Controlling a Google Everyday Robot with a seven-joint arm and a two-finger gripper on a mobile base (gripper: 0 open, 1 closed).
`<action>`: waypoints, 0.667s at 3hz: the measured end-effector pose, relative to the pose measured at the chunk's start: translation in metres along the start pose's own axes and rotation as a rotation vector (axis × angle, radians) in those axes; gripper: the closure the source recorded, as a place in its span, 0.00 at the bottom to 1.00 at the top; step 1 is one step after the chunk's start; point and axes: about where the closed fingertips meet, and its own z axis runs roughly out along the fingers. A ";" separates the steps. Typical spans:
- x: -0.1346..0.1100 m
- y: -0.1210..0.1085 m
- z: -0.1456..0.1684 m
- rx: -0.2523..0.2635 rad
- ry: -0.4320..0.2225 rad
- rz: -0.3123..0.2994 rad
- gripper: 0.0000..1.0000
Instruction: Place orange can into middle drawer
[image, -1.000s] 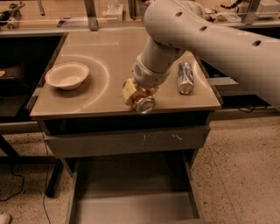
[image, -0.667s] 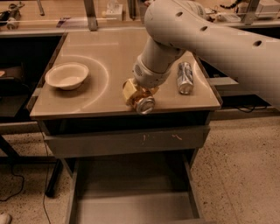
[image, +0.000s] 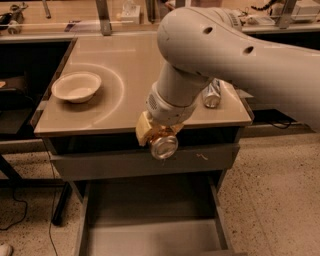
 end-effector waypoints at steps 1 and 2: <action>0.051 0.024 0.003 0.000 0.042 0.073 1.00; 0.051 0.024 0.003 0.000 0.041 0.072 1.00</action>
Offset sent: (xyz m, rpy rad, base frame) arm -0.0461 0.0038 -0.0058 -0.0009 0.0447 -0.0539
